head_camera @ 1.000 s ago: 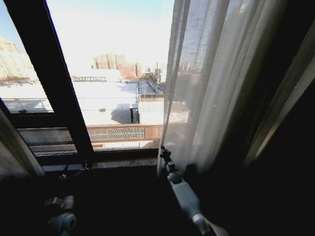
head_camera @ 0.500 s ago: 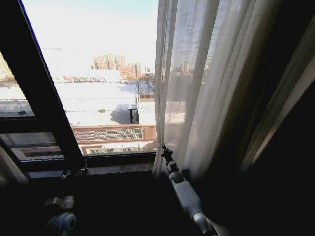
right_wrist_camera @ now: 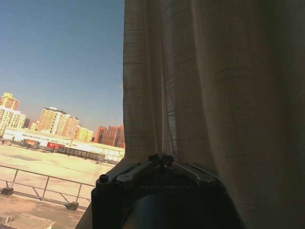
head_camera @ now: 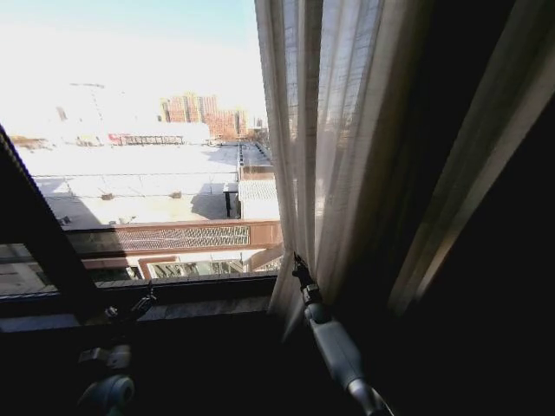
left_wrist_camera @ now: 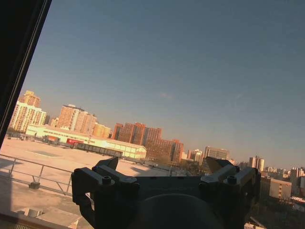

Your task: Open the curtains by pulling them apart, changing their state from closed to fully open.

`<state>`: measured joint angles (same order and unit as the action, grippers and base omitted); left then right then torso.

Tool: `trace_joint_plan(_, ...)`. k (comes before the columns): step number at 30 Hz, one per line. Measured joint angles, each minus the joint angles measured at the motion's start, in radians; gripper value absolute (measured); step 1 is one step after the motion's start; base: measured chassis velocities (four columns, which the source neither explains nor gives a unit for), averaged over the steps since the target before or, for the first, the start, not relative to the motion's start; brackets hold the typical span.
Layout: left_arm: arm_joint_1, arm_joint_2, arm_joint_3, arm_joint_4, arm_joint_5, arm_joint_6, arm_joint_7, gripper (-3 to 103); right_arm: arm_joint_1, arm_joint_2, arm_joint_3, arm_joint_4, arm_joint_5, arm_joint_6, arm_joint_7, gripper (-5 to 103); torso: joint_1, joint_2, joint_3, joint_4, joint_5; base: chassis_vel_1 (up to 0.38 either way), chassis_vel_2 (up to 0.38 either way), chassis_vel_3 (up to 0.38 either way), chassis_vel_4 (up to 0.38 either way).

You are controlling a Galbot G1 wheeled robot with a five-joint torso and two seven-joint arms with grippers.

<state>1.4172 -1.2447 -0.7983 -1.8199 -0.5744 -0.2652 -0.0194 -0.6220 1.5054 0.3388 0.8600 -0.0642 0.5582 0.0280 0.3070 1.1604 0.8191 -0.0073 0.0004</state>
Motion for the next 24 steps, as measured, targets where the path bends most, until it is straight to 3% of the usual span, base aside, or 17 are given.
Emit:
trace_joint_plan(10, 0.0, 0.0, 0.0, 0.0, 0.0, 0.0, 0.0, 100, -0.01, -0.009, 0.005, 0.012, -0.04, 0.005, 0.024, 0, 0.0, 0.0, 0.0, -0.0007, 0.0001, -0.294, -0.217, 0.305, 0.209)
trace_joint_plan(14, 0.0, 0.0, 0.0, 0.0, 0.0, 0.0, 0.0, 100, -0.014, -0.01, 0.006, 0.022, -0.022, 0.008, 0.026, 0, 0.0, 0.0, 0.0, -0.0006, -0.0002, -0.001, -0.065, 0.024, 0.011)
trace_joint_plan(18, 0.0, 0.0, -0.001, 0.0, 0.0, 0.0, 0.0, 100, -0.026, -0.01, 0.003, 0.046, -0.016, 0.012, 0.023, 0, 0.0, 0.0, 0.0, 0.0011, -0.0007, 0.066, 0.047, -0.05, -0.024)
trace_joint_plan(24, 0.0, 0.0, -0.001, 0.0, 0.0, 0.0, 0.0, 100, -0.042, -0.014, 0.0, 0.063, 0.008, 0.005, 0.014, 0, 0.0, 0.0, 0.0, -0.0005, -0.0002, 0.039, 0.04, -0.026, -0.014)
